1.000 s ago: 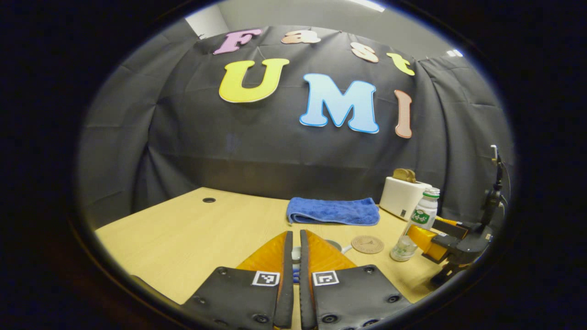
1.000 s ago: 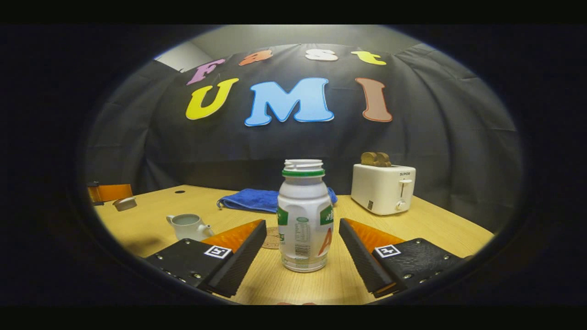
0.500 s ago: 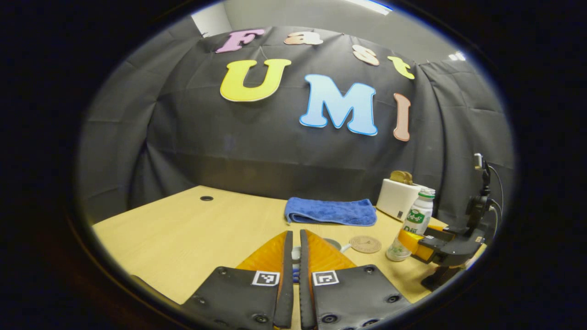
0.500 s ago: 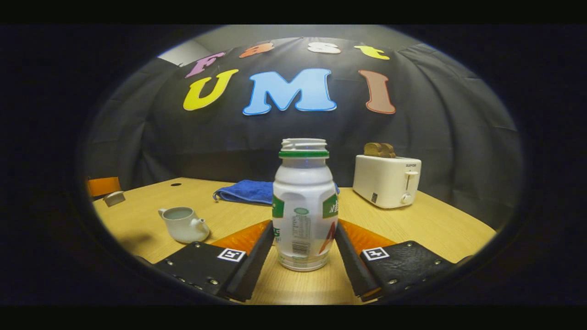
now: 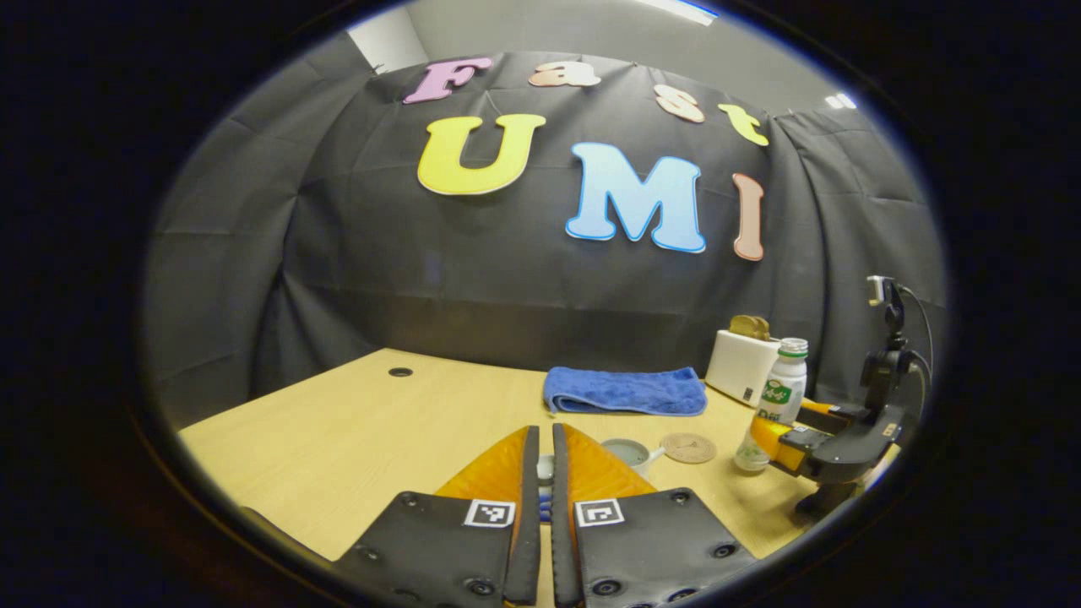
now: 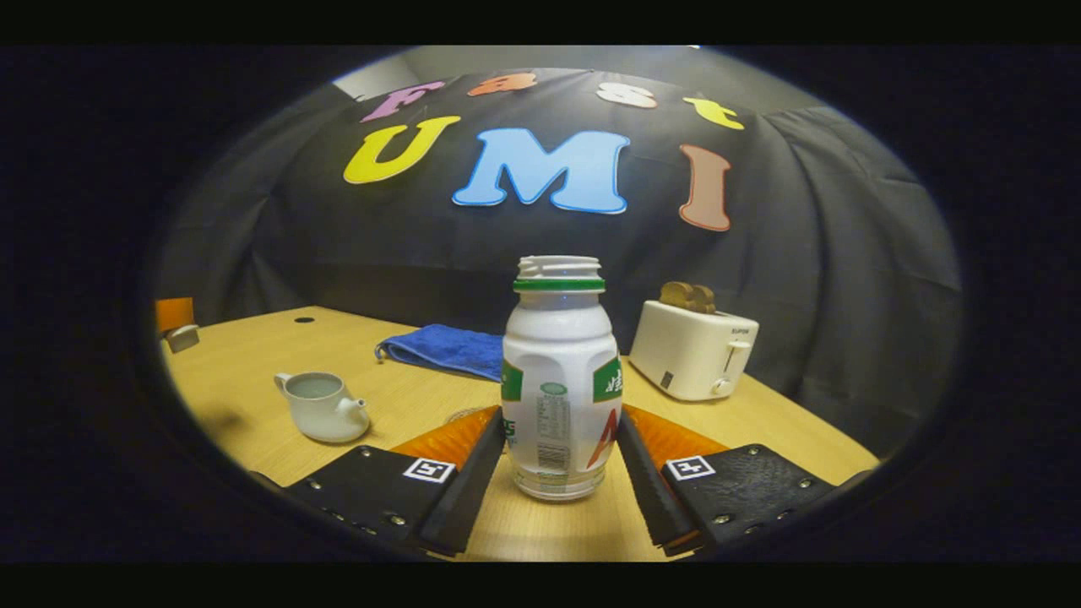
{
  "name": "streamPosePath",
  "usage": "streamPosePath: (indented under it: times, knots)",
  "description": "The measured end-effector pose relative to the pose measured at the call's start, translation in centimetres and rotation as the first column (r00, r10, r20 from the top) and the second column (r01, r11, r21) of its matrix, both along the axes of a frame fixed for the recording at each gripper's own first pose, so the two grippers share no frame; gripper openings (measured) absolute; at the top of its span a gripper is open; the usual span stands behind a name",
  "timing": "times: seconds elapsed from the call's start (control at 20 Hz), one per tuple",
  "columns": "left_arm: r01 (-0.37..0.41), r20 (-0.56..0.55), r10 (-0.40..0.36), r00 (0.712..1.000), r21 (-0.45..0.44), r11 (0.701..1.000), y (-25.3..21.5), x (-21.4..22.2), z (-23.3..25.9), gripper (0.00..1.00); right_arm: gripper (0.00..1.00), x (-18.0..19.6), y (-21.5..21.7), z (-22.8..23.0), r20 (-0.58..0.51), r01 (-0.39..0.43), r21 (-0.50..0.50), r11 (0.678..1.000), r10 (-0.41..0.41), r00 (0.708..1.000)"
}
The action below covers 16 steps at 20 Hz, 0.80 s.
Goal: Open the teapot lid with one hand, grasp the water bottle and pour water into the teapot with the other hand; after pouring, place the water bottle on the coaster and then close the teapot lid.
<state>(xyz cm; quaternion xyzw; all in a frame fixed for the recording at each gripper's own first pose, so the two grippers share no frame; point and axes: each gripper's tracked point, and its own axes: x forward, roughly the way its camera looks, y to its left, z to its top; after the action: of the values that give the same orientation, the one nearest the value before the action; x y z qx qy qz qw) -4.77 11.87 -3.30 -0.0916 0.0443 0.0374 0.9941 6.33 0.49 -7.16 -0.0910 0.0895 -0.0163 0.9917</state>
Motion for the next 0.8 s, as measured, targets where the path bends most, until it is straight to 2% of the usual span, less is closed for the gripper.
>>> streamPosePath:
  times: [0.05, 0.1, 0.2, 0.45, 0.8]
  knots:
    - [-0.004, 0.000, 0.004, 1.000, -0.001, 1.000, 0.4, -0.1, 0.1, 0.12, 0.76, -0.1, -0.1, 0.8, 0.011, 0.005, -0.055, 0.998, -0.004, 1.000]
    - [-0.006, -0.002, 0.006, 1.000, -0.001, 1.000, 0.6, -0.2, 0.0, 0.16, 0.76, -0.2, 0.0, 1.5, 0.024, 0.007, -0.105, 0.994, -0.004, 1.000]
    - [-0.011, -0.007, 0.011, 1.000, 0.003, 1.000, 1.2, -0.3, -0.1, 0.16, 0.76, -0.5, 0.6, 2.9, 0.046, 0.000, -0.188, 0.982, 0.009, 0.999]
    - [-0.028, -0.024, 0.028, 0.999, 0.023, 0.999, 2.5, -0.6, -0.4, 0.16, 0.76, -0.2, 2.7, 4.3, 0.058, -0.028, -0.393, 0.919, 0.055, 0.997]
    - [-0.042, -0.034, 0.042, 0.999, 0.004, 0.999, 3.7, -0.6, -1.2, 0.16, 0.76, 0.6, 4.3, 3.2, 0.001, -0.062, -0.530, 0.846, 0.074, 0.997]
